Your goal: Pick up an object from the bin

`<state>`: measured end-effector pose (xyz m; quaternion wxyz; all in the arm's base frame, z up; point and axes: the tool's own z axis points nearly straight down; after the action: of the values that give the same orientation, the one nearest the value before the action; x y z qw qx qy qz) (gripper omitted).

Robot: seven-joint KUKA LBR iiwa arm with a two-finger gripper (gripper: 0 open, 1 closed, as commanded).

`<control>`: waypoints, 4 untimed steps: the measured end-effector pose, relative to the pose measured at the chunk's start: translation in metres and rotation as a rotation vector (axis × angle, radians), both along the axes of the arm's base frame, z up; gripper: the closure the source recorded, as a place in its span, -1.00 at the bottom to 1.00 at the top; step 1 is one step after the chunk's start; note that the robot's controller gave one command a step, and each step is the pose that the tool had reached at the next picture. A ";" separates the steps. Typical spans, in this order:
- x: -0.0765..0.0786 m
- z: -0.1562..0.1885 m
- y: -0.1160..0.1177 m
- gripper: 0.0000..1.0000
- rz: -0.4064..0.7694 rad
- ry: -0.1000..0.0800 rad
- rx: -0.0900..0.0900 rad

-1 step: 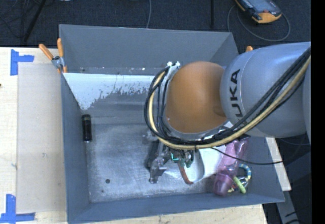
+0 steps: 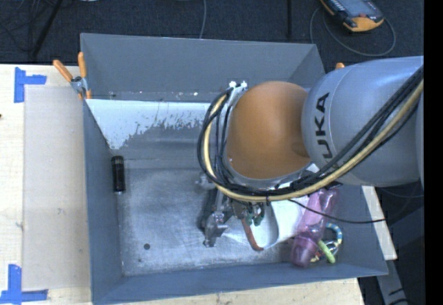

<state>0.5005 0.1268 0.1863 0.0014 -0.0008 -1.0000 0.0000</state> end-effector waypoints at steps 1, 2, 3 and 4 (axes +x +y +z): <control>0.026 -0.057 -0.032 -1.00 0.024 -0.007 0.001; 0.056 -0.114 -0.082 -1.00 0.127 -0.005 0.002; 0.056 -0.115 -0.080 -1.00 0.121 -0.007 0.001; 0.054 -0.114 -0.079 -1.00 0.121 -0.009 0.001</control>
Offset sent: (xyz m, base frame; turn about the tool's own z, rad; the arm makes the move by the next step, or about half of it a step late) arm 0.0571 -0.0844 -0.1163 -0.1248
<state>0.5543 0.0474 0.0726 -0.0031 0.0597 -0.9982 -0.0004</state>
